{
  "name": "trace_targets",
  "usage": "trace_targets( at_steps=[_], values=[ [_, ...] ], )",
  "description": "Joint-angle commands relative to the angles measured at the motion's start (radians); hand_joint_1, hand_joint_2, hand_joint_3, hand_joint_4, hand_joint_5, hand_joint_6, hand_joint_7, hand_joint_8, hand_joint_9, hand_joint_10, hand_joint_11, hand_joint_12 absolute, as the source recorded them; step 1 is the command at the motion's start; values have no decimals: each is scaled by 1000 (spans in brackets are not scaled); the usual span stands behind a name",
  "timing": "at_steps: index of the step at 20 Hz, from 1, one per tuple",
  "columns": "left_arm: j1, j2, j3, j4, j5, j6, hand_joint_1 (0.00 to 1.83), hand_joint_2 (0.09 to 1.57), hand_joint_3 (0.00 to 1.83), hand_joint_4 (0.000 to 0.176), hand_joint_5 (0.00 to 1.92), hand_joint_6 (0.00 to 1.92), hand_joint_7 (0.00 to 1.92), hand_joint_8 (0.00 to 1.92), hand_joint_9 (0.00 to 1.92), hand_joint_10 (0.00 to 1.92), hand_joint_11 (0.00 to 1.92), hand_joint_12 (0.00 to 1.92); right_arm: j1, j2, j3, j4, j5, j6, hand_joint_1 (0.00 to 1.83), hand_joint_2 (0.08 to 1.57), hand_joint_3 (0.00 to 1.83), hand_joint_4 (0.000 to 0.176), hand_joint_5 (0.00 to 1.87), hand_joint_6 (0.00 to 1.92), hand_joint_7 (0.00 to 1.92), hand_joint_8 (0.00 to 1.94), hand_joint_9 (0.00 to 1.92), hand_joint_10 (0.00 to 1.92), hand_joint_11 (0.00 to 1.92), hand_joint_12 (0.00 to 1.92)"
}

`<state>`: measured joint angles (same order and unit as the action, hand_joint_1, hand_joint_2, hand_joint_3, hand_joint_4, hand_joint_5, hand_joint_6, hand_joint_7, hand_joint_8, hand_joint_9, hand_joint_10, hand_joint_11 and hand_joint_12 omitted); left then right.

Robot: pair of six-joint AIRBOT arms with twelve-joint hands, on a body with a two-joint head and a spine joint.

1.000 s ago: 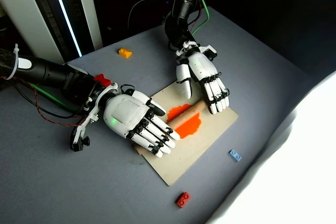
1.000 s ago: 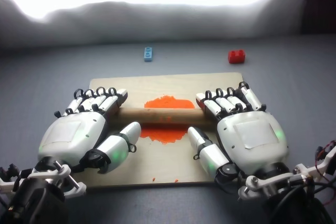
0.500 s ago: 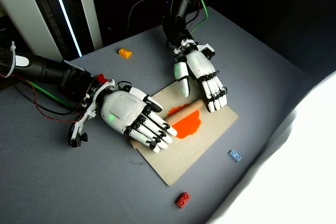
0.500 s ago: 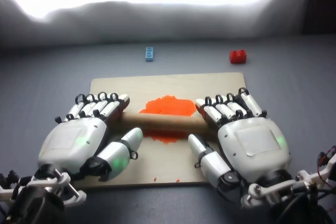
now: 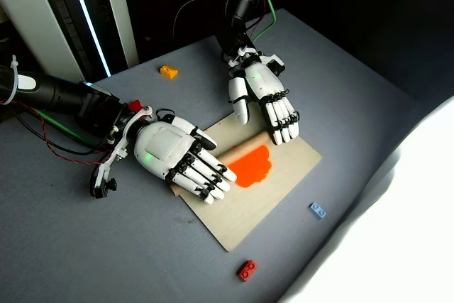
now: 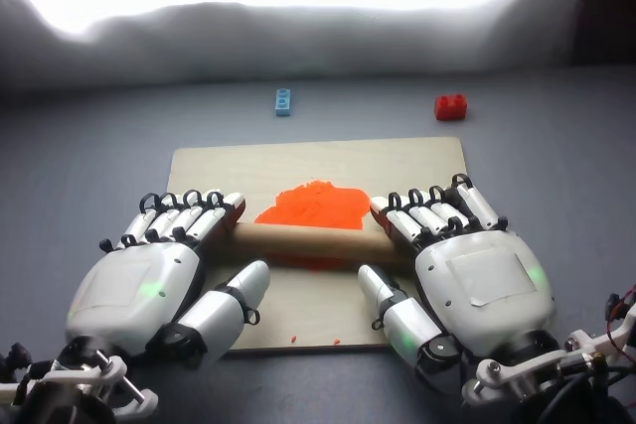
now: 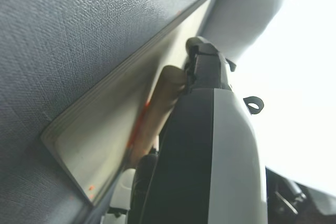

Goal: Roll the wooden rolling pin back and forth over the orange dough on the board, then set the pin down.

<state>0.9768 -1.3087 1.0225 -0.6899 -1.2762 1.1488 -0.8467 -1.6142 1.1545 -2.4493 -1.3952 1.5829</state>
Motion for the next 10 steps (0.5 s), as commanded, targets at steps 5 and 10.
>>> trace_targets(
  at_steps=[5, 10],
  values=[
    [8, -6, -16, 96, 9, -30, 0, 1487, 0, 0, 231, 4, 249, 4, 203, 3, 0, 346, -11, 6, -20, -66, -66, -5, 0, 1530, 0, 0, 461, 4, 490, 3, 438, 4, 0, 1066],
    [18, 11, -38, 112, 9, -38, 0, 1487, 0, 0, 229, 2, 252, 4, 198, 6, 0, 306, -16, 13, -41, -73, -68, -6, 0, 1531, 1, 0, 464, 5, 491, 2, 439, 5, 0, 1069]
  ],
)
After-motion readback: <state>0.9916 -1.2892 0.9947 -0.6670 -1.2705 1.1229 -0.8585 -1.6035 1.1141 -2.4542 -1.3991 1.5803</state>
